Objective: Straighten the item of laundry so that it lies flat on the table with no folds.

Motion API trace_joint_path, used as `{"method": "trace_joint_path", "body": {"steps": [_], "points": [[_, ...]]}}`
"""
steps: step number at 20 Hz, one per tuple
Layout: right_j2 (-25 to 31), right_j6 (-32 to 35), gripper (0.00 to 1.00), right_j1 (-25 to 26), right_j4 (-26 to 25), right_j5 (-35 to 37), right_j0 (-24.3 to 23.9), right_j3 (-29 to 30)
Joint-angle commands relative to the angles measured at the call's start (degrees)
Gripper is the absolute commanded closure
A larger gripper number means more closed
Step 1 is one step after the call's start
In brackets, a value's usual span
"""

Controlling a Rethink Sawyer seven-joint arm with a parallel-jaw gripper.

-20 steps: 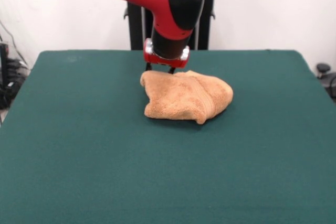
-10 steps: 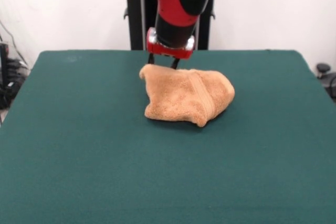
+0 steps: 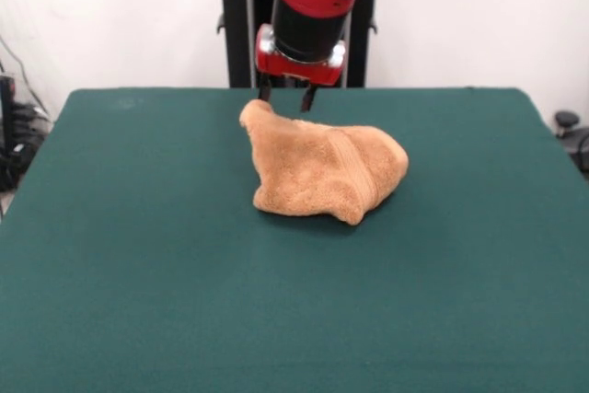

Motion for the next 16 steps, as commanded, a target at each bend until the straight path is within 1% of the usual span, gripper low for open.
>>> {"method": "trace_joint_path", "body": {"steps": [1, 4, 9, 13, 16], "points": [[4.0, 16.4, 0.00, 5.6, 4.3, 1.7, 2.2, -5.9], [4.6, 16.5, 0.00, 6.2, 5.1, 0.1, 2.0, -5.7], [6.2, 15.8, 0.00, 9.3, 6.2, -7.8, 0.6, -5.3], [6.6, 15.5, 0.00, 9.1, 6.2, -13.5, 0.7, -3.7], [6.6, 15.8, 0.00, 9.1, 6.8, -15.9, 0.7, -2.9]]}}
